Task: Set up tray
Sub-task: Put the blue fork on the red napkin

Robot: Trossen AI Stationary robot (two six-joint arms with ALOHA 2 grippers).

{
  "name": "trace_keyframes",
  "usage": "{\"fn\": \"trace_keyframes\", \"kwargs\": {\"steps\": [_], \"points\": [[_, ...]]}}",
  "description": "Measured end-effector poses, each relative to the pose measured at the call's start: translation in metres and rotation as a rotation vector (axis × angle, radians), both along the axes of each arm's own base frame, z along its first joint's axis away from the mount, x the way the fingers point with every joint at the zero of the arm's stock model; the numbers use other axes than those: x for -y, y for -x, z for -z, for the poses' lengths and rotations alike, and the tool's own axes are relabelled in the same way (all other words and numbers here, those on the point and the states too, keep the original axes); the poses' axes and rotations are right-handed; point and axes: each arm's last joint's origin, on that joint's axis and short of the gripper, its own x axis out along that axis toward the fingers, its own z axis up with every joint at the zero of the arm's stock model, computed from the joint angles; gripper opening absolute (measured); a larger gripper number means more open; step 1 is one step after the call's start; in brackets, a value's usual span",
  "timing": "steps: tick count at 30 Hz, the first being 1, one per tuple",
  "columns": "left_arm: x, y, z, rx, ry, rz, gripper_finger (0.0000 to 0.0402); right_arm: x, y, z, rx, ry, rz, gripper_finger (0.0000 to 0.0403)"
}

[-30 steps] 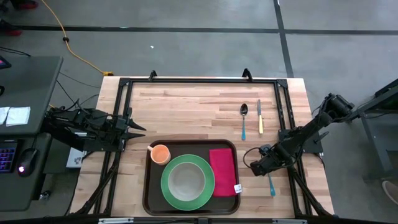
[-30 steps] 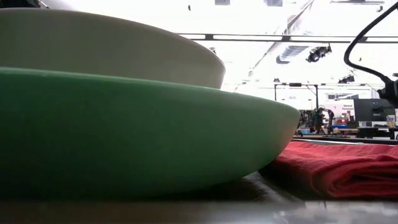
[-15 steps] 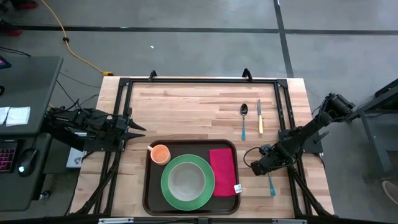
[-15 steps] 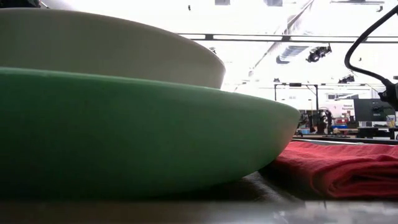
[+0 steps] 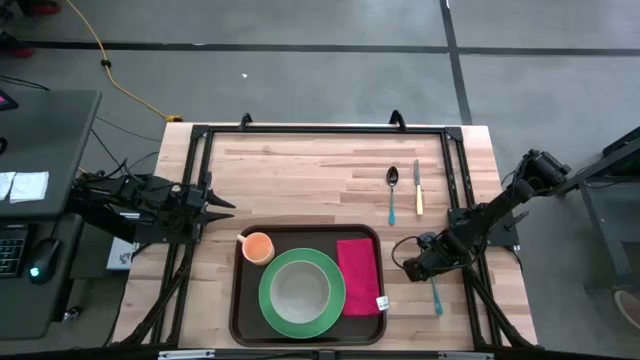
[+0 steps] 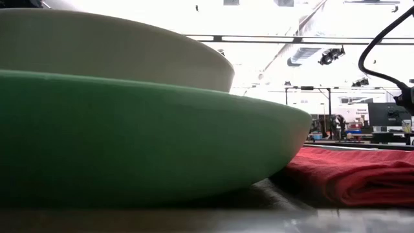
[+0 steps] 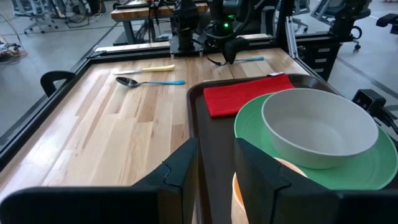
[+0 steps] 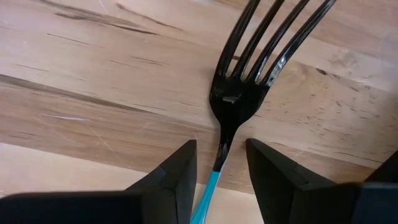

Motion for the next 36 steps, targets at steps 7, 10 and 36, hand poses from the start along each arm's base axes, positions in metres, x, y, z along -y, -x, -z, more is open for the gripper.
{"fn": "trace_keyframes", "kwargs": {"steps": [7,10,36], "points": [[-0.0001,0.0001,0.0001,0.000,-0.001,-0.002,0.0136,0.0005,0.0005,0.0002,-0.009,0.005,0.015,0.0123],[0.0000,0.0000,0.0001,-0.001,-0.001,-0.001,0.0136,0.0005,0.0006,0.0003,-0.009,0.005,0.015,0.0123],[-0.0001,0.0001,0.0002,-0.003,-0.001,-0.001,0.0136,0.0014,0.0021,0.0008,-0.030,0.010,0.023,0.0003]]}}
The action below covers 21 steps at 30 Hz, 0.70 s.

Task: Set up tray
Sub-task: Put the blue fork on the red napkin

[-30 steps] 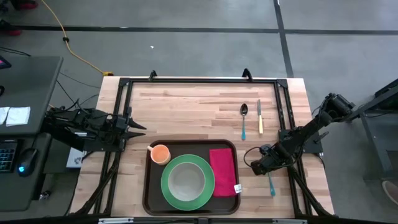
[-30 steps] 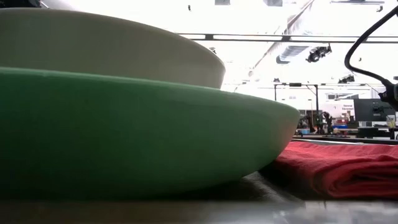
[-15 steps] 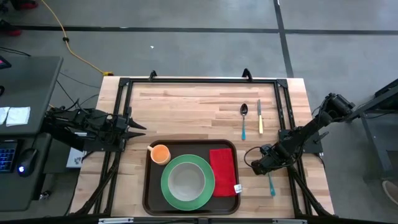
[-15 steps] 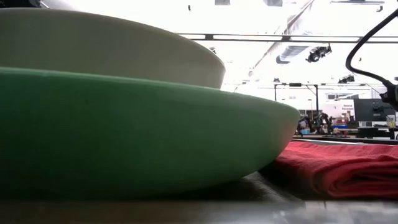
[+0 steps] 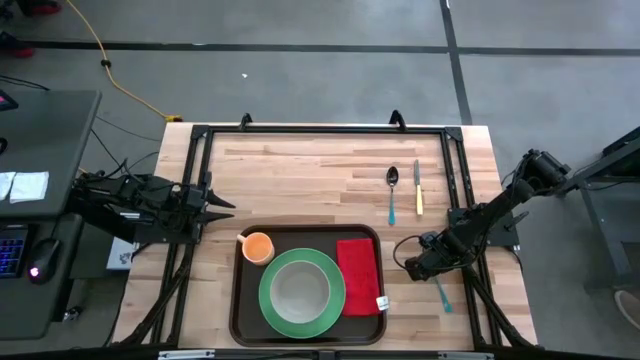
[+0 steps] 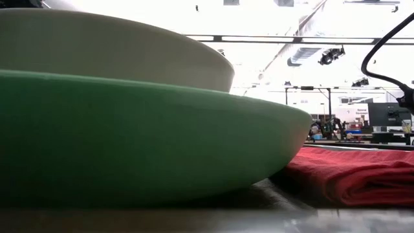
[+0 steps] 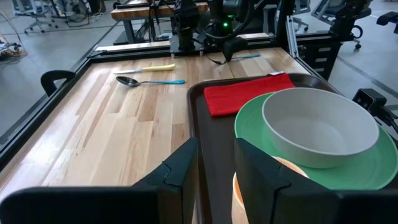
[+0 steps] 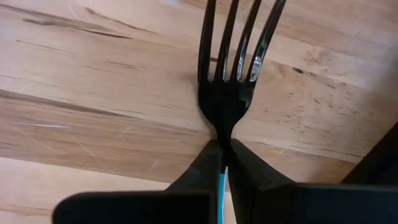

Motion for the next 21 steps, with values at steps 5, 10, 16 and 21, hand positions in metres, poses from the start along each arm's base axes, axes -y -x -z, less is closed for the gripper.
{"fn": "trace_keyframes", "kwargs": {"steps": [5,10,16,21], "points": [[0.0000,0.0000,0.0000,0.000,0.000,0.001,0.0136,0.0000,0.0000,0.0000,-0.001,0.000,0.002,0.0005],[0.0000,0.0000,0.0000,0.000,0.000,0.000,0.0136,-0.0001,0.0000,0.0000,-0.003,-0.004,0.002,0.0002],[0.0000,0.0000,0.0000,0.000,0.000,0.001,0.0136,-0.0009,-0.0002,-0.0004,-0.010,-0.025,0.008,0.0002],[0.0000,0.0000,0.0000,0.000,0.000,0.001,0.0136,-0.0006,-0.0011,-0.0045,0.007,-0.070,0.013,0.0004]]}}
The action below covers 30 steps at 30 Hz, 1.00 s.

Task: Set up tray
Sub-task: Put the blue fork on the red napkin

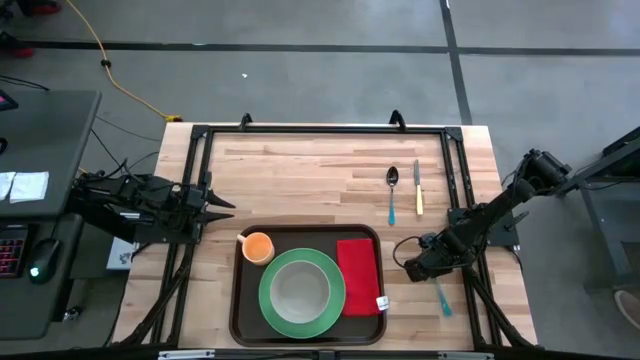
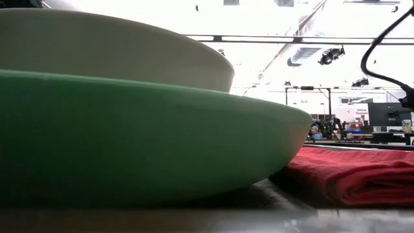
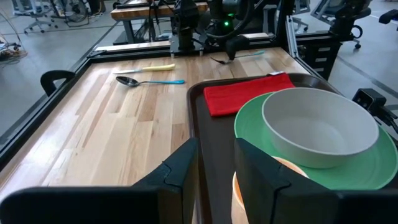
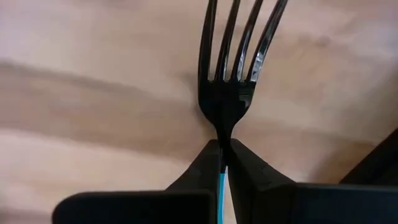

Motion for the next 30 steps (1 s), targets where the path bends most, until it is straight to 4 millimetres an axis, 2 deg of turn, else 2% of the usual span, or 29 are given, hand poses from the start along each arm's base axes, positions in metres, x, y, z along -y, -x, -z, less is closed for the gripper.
{"fn": "trace_keyframes", "kwargs": {"steps": [10,23,30], "points": [[0.000,0.000,0.000,0.000,0.000,0.000,0.0136,0.005,-0.001,-0.008,0.015,-0.044,0.025,0.0005],[0.000,0.000,0.001,-0.005,-0.006,0.002,0.0136,0.002,-0.006,-0.009,0.057,-0.088,0.033,0.0006],[0.000,0.000,0.000,-0.004,-0.009,0.003,0.0136,0.009,-0.011,-0.010,0.059,-0.087,0.080,0.0005]]}}
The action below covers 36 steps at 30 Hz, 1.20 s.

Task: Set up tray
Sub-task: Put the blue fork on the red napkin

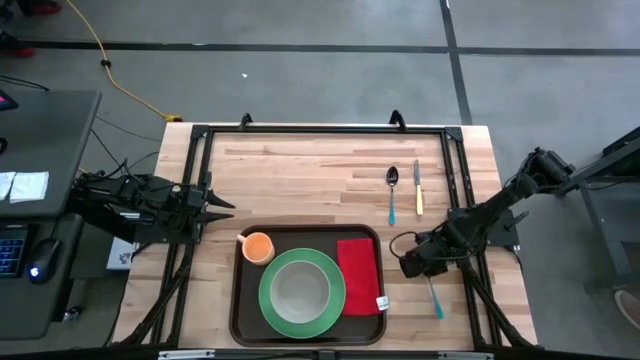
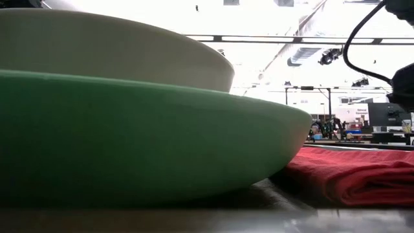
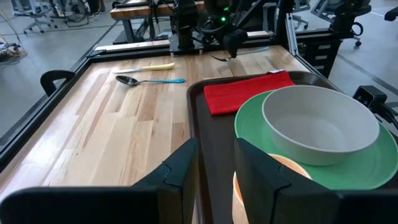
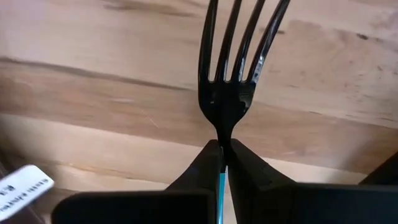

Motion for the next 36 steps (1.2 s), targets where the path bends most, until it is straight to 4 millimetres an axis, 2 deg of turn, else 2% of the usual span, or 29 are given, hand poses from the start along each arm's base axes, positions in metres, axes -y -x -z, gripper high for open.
{"fn": "trace_keyframes", "kwargs": {"steps": [22,36], "points": [[0.000,0.000,0.001,-0.007,-0.002,-0.001,0.0136,0.016,-0.017,-0.003,0.073,0.002,0.107,0.0002],[0.000,0.001,0.005,-0.052,-0.014,-0.001,0.0136,0.033,-0.054,-0.062,0.238,0.143,0.128,0.0003]]}}
